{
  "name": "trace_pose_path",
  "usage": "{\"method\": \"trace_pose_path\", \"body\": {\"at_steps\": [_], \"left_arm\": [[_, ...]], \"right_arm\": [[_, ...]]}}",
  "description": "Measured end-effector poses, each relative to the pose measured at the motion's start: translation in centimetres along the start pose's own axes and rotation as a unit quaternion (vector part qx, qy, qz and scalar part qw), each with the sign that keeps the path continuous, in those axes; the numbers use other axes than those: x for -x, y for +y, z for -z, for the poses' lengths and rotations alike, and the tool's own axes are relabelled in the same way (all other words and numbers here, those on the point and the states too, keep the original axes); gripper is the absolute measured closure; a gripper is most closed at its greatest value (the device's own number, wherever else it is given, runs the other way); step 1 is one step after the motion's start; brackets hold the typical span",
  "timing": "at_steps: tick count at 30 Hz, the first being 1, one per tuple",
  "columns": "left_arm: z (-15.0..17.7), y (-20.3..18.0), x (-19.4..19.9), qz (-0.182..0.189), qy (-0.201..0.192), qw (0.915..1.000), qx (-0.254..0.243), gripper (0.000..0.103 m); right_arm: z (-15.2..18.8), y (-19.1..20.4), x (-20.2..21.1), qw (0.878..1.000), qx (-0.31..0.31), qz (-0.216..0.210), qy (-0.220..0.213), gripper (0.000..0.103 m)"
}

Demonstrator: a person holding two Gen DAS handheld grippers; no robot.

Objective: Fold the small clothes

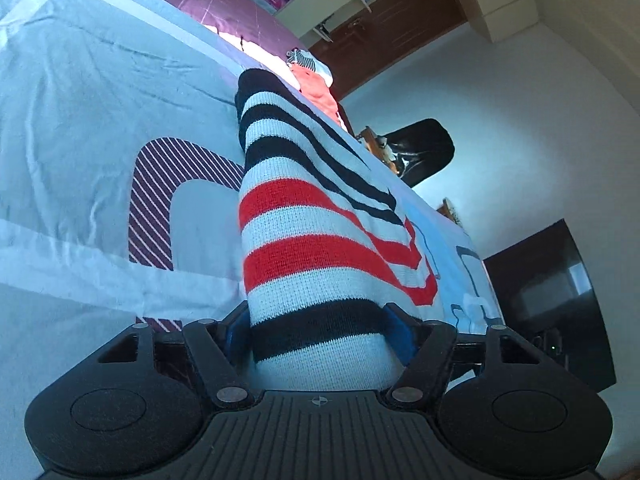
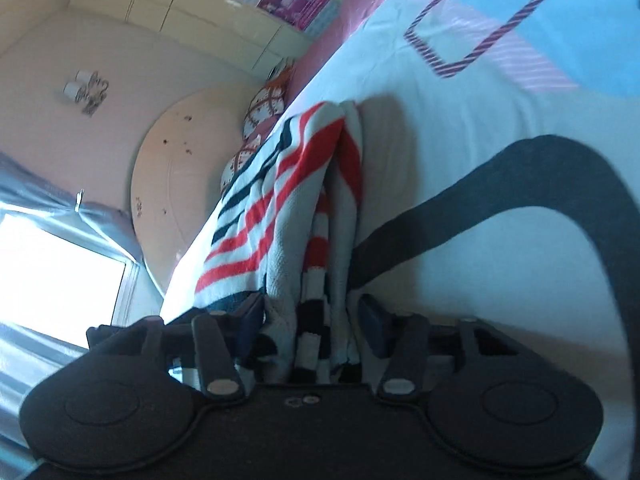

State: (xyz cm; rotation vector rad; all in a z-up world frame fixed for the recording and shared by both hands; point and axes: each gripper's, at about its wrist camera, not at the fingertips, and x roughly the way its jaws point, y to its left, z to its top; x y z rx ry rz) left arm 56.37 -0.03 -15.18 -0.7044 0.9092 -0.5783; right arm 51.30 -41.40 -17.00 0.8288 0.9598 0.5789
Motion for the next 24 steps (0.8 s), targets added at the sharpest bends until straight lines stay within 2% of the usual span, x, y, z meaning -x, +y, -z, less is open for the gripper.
{"method": "trace_pose_path", "body": {"at_steps": [5,6,10,13,15,19,24], "left_arm": [[-0.7,0.4,-0.9,0.021,0.015,0.9996,-0.009,0.035],[-0.9,0.3,-1.3,0.019,0.016,0.9996,-0.015,0.040],[-1.0,0.1,-1.9,0.018,0.007,0.9996,-0.021,0.039],[-0.8,-0.6,-2.2,0.002,-0.006,0.9994,-0.034,0.040],[-0.5,-1.6,-2.2,-0.023,-0.012,0.9983,-0.053,0.046],[-0.6,-2.7,-1.3,-0.029,-0.028,0.9976,-0.056,0.053],[-1.3,-4.2,1.5,-0.008,-0.047,0.9964,-0.070,0.054]], "right_arm": [[-1.1,1.0,-1.9,0.999,0.028,-0.014,0.013,0.059],[-1.3,1.1,-2.2,0.999,0.031,-0.016,0.016,0.060],[-1.6,1.4,-2.7,0.999,0.040,-0.020,0.017,0.063],[-1.3,1.5,-2.5,0.999,0.045,-0.017,0.008,0.066],[-1.2,1.9,-2.7,0.999,0.052,-0.006,0.002,0.066],[-0.5,2.2,-1.5,0.999,0.052,-0.003,-0.013,0.068],[0.1,5.0,0.2,0.997,0.069,-0.014,-0.037,0.069]]}}
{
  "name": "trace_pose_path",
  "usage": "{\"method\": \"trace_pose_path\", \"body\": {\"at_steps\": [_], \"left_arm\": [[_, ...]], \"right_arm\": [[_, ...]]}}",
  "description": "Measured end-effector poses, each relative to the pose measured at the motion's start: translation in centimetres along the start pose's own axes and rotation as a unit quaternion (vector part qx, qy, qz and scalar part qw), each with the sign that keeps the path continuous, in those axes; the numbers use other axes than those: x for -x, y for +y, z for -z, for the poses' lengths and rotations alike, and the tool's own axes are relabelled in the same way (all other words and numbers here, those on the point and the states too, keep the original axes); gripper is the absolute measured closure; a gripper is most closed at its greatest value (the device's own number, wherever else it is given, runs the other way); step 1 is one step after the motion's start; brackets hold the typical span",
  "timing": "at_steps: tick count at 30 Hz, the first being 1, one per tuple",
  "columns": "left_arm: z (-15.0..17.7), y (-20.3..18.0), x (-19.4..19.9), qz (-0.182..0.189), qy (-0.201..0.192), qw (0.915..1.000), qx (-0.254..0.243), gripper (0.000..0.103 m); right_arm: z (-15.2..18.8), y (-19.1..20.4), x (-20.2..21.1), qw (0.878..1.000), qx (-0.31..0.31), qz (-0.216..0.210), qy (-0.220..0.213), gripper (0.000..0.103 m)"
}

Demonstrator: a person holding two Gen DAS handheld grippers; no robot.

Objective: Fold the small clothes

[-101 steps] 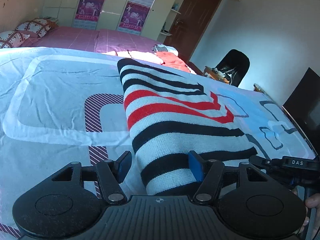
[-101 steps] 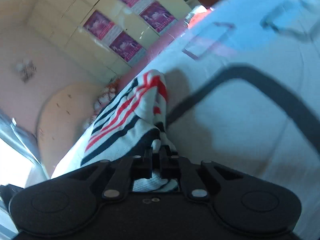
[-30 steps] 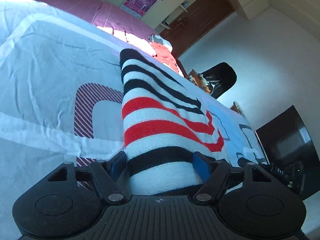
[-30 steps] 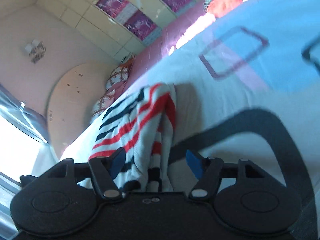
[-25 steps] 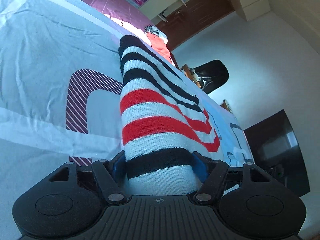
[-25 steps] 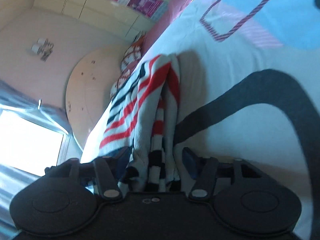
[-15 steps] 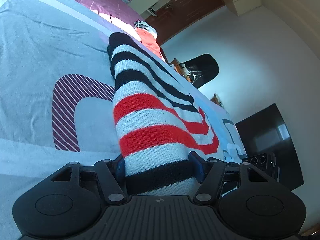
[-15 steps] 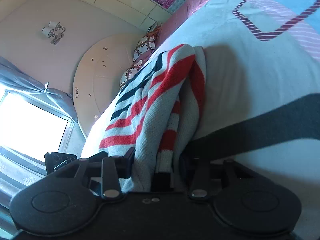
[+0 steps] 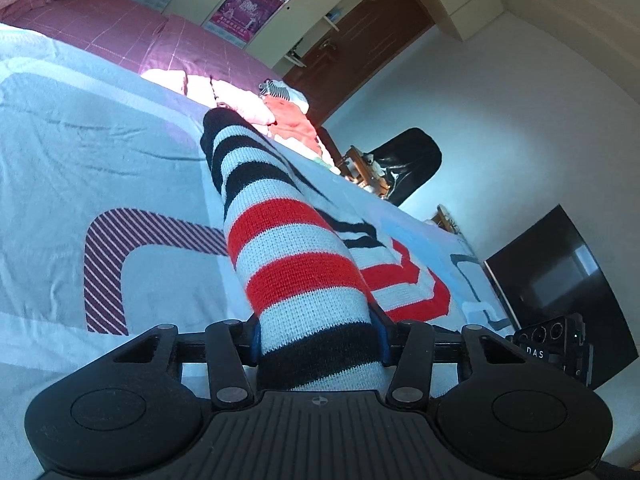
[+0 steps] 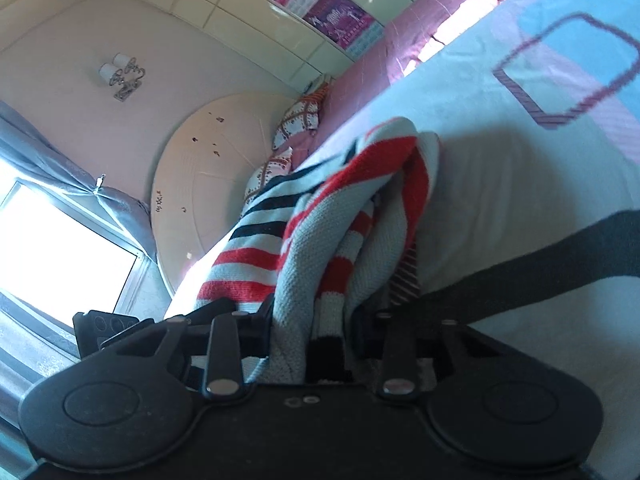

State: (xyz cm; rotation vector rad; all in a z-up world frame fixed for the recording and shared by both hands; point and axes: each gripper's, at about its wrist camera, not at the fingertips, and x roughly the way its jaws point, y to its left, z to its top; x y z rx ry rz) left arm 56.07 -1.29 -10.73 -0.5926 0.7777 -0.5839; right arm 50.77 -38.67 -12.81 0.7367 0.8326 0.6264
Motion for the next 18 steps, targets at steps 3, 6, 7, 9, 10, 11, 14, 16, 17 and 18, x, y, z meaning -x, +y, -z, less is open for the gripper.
{"method": "trace_pose_path", "body": {"at_steps": [3,6,7,9,10,11,14,16,17,18], "left_arm": [[-0.6,-0.6,2.1,0.010,-0.011,0.9999,-0.005,0.054],[-1.1,-1.1,4.2,0.015,-0.018,0.9996,-0.016,0.054],[-1.3,-1.1,5.0,0.016,-0.021,0.9995,-0.017,0.054],[-1.7,-1.1,6.7,0.016,-0.029,0.9992,-0.021,0.054],[-1.9,-1.1,7.6,0.014,-0.032,0.9991,-0.024,0.054],[-2.0,-0.9,8.7,0.012,-0.036,0.9989,-0.026,0.054],[-2.2,0.0,11.9,0.001,-0.044,0.9986,-0.030,0.054],[-2.3,0.9,14.0,-0.007,-0.050,0.9982,-0.031,0.054],[-2.3,1.5,15.2,-0.012,-0.054,0.9980,-0.029,0.054],[-2.4,2.1,16.1,-0.016,-0.058,0.9978,-0.026,0.054]], "right_arm": [[0.1,1.9,0.9,1.000,0.010,-0.005,-0.007,0.069],[0.3,3.9,1.4,1.000,0.023,-0.006,-0.012,0.069],[0.5,4.5,1.4,1.000,0.025,-0.008,-0.014,0.069],[0.7,5.6,1.2,0.999,0.029,-0.012,-0.017,0.069],[0.9,6.1,1.0,0.999,0.032,-0.014,-0.017,0.069],[1.1,6.7,0.6,0.999,0.035,-0.016,-0.017,0.069],[2.0,8.4,-1.0,0.999,0.040,-0.025,-0.012,0.069],[2.7,9.6,-2.2,0.999,0.044,-0.031,-0.006,0.069],[3.2,10.2,-2.9,0.998,0.046,-0.034,-0.002,0.069],[3.6,10.7,-3.6,0.998,0.047,-0.037,0.002,0.069]]}}
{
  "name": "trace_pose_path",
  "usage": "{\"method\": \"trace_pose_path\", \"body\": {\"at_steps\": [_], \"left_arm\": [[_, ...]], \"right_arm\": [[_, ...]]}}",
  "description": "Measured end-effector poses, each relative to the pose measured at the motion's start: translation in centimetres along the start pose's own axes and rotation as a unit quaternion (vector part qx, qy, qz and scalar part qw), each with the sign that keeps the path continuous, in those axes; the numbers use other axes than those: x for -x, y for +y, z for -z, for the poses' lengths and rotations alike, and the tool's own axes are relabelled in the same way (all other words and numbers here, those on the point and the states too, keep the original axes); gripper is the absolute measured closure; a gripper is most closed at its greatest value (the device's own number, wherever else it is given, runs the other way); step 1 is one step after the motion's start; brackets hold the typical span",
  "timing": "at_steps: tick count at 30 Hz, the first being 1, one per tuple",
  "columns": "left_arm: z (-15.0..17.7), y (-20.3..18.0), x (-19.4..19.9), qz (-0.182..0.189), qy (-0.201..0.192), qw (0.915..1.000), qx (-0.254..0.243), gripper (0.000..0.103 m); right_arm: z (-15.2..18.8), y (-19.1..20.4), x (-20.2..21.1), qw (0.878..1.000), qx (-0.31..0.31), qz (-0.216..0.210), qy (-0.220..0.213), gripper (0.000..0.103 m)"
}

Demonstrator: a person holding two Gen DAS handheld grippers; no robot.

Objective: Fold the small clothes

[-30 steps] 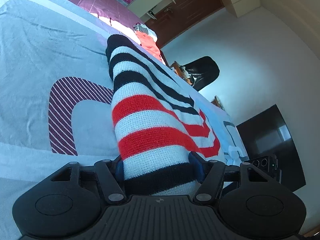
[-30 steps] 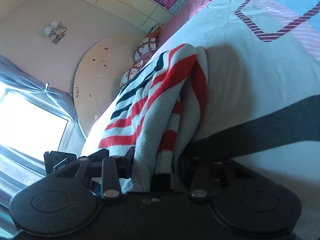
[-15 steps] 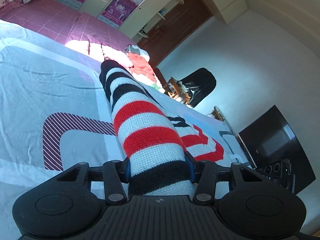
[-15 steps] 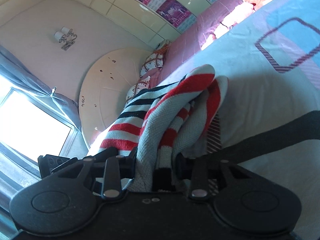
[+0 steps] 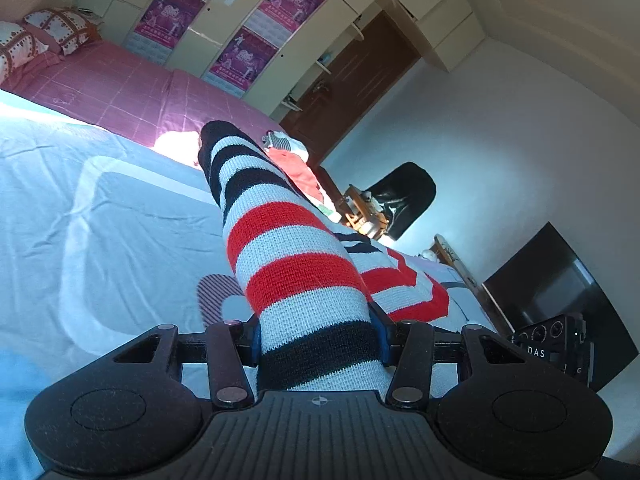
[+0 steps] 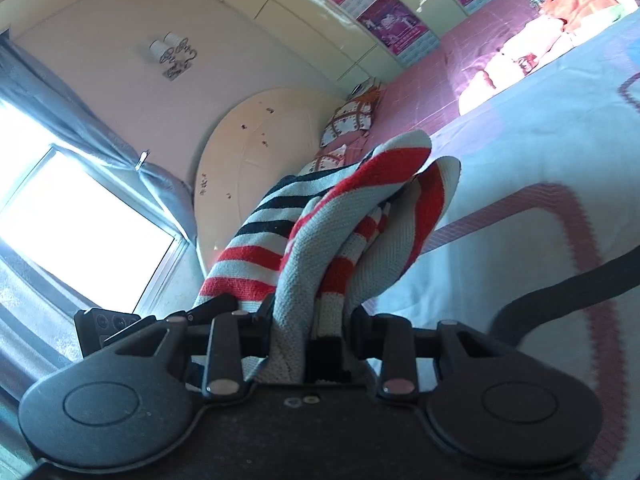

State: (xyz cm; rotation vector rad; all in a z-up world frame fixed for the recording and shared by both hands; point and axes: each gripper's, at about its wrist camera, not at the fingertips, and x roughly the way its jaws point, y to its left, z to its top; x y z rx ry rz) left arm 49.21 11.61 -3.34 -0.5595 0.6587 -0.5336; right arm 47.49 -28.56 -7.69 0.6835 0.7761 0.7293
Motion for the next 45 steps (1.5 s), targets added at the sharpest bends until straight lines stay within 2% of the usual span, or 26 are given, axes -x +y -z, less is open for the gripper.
{"method": "trace_pose_path", "body": {"at_steps": [8,14,23,27,30,32,34,39,42,45], "left_arm": [[0.6,6.3,8.4,-0.034,-0.037,0.9982,0.031,0.054],[1.9,11.2,12.6,-0.065,-0.058,0.9944,0.060,0.054],[4.8,16.9,14.4,-0.095,-0.063,0.9874,0.110,0.054],[6.4,19.3,14.6,-0.105,-0.051,0.9849,0.128,0.054],[8.0,20.9,14.1,-0.110,-0.041,0.9824,0.145,0.053],[8.7,21.6,14.1,-0.094,-0.052,0.9814,0.159,0.052],[8.9,21.5,13.9,-0.098,-0.057,0.9811,0.157,0.050],[8.8,20.3,15.2,-0.133,-0.068,0.9794,0.136,0.050],[8.5,18.4,17.5,-0.154,-0.101,0.9763,0.114,0.050],[7.1,16.8,18.2,-0.126,-0.124,0.9803,0.089,0.050]], "right_arm": [[1.9,5.0,-6.9,0.998,0.023,-0.026,0.045,0.069],[4.1,7.6,-12.5,0.995,0.035,-0.043,0.088,0.069],[7.5,9.5,-18.8,0.988,0.033,-0.052,0.142,0.069],[9.1,9.3,-20.3,0.985,0.023,-0.054,0.164,0.069],[10.5,8.0,-21.3,0.983,0.008,-0.040,0.178,0.068],[11.2,6.1,-21.3,0.983,-0.020,-0.035,0.179,0.069],[11.3,5.1,-20.7,0.983,-0.046,-0.048,0.169,0.069],[10.0,6.3,-18.7,0.990,-0.020,-0.005,0.142,0.058],[8.4,8.0,-16.3,0.994,0.025,0.011,0.108,0.067],[7.4,9.9,-15.7,0.994,0.060,-0.001,0.093,0.077]]}}
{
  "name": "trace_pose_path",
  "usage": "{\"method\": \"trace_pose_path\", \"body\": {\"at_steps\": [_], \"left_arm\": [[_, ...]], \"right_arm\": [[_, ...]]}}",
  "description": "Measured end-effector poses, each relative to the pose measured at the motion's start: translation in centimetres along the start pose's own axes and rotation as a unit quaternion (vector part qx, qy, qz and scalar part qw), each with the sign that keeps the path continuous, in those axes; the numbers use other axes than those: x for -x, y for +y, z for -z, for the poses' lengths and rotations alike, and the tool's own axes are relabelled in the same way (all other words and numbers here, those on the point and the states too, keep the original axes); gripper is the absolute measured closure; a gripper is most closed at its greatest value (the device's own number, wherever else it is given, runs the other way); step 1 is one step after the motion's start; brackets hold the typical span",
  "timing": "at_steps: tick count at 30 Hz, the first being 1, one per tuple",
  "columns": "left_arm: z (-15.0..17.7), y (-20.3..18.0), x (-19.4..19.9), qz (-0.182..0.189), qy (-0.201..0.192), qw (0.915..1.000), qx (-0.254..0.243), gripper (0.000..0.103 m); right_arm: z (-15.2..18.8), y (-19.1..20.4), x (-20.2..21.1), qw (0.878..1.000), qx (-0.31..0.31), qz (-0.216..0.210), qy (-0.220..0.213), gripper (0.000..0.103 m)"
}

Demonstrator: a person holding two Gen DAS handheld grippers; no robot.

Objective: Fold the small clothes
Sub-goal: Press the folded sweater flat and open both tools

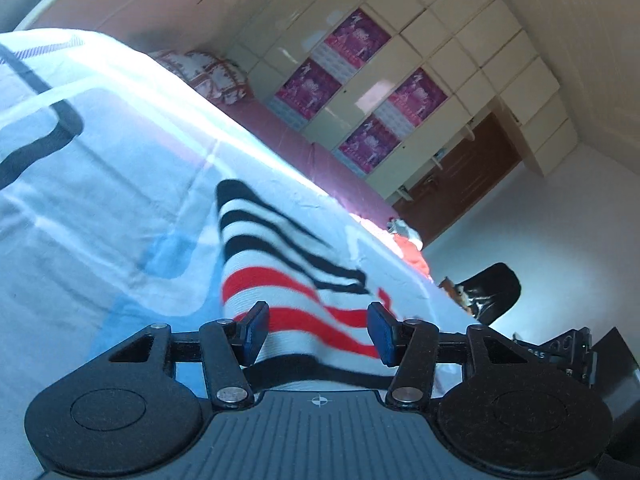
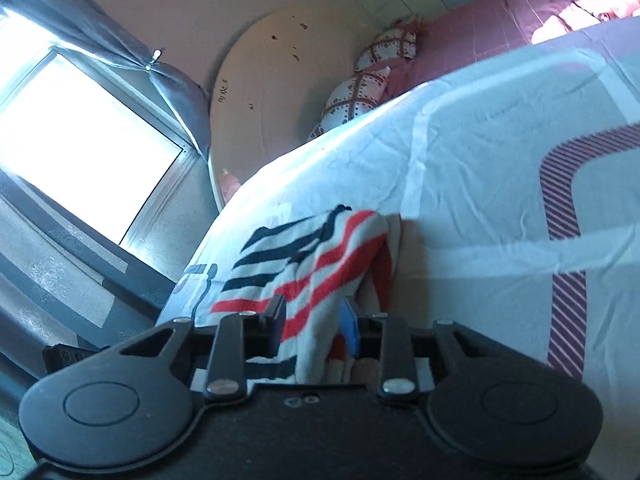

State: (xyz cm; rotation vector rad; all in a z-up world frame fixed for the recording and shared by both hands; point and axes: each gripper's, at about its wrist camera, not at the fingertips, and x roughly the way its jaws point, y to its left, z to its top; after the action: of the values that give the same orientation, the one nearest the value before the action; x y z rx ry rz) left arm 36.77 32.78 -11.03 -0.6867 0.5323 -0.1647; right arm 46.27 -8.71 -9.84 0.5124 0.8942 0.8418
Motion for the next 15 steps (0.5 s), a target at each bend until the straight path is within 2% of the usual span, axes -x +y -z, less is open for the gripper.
{"method": "trace_pose_path", "body": {"at_steps": [2,4,6,8,9,13,14,15], "left_arm": [[-0.4,-1.8,-0.8,0.015,0.010,0.9994,-0.029,0.050],[-0.1,-2.9,-2.1,0.013,0.028,0.9982,-0.051,0.050],[0.3,-2.9,-3.2,0.002,0.043,0.9977,-0.052,0.050],[1.3,-2.5,-3.0,-0.014,0.054,0.9973,-0.049,0.051],[1.6,-2.2,-2.9,-0.011,0.052,0.9975,-0.046,0.051],[1.8,-2.7,-2.0,-0.013,0.050,0.9976,-0.046,0.051],[1.8,-3.4,-1.3,-0.023,0.044,0.9973,-0.055,0.050],[1.9,-4.2,-0.5,-0.036,0.037,0.9962,-0.071,0.050]], "right_arm": [[-0.4,0.9,-0.6,1.000,0.014,-0.012,0.004,0.080],[-0.2,1.7,-2.1,0.999,0.028,-0.015,0.020,0.083],[0.5,2.2,-3.7,0.998,0.044,-0.003,0.040,0.083],[1.3,2.0,-4.9,0.996,0.055,0.033,0.056,0.092],[1.6,1.6,-5.3,0.996,0.054,0.048,0.055,0.103],[1.8,0.6,-4.8,0.997,0.019,0.057,0.047,0.103],[1.9,1.3,-4.3,0.996,0.029,0.065,0.046,0.100],[1.9,2.2,-3.8,0.996,0.042,0.072,0.043,0.088]]}}
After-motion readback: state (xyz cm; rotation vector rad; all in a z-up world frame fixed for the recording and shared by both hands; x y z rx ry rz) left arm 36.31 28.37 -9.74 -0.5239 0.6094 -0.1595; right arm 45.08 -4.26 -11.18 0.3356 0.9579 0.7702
